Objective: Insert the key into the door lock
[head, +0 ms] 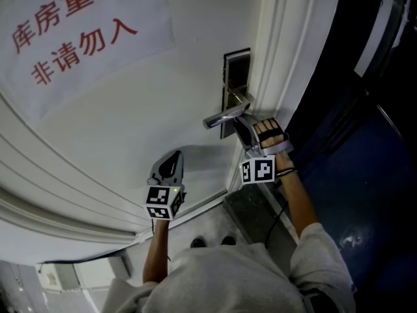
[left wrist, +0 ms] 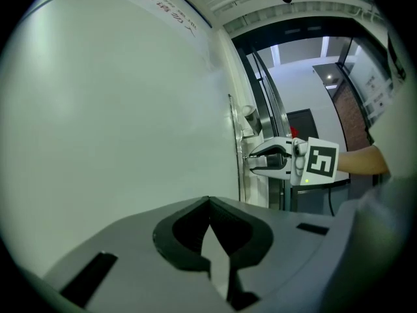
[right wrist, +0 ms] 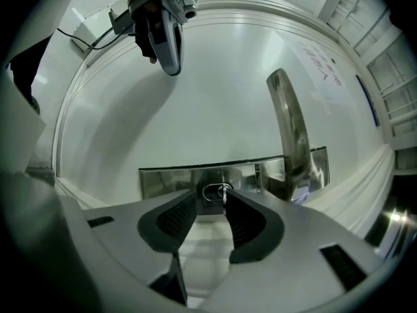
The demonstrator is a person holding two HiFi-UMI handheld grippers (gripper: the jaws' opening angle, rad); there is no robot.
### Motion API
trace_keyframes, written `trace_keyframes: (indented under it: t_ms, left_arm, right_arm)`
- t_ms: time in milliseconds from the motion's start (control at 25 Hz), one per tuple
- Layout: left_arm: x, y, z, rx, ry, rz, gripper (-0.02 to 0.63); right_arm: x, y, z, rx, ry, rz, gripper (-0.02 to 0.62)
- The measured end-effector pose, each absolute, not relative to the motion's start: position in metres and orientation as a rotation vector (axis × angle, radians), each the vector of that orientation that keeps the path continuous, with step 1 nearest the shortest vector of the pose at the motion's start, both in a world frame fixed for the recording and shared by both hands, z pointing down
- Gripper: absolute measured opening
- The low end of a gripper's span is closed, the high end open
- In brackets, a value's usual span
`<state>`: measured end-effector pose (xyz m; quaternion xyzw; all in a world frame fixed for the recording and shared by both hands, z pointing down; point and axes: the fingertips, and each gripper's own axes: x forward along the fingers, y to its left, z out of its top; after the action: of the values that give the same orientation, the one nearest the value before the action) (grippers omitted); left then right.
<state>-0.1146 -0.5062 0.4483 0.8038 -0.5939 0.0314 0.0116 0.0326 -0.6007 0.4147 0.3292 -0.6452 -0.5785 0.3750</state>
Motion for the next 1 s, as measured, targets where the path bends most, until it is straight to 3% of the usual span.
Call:
trace_keyframes:
  t_ms: [640, 1000]
  left_arm:
    - [-0.102, -0.506, 0.448, 2.548, -1.789, 0.091, 0.017]
    - [-0.087, -0.508, 0.448, 2.583, -1.742, 0.093, 0.017]
  right_arm:
    - [0.062, -0.574, 0.404, 0.978, -1.683, -1.419, 0.138]
    - [0.086, -0.553, 0.416, 1.058, -1.715, -1.343, 0.056]
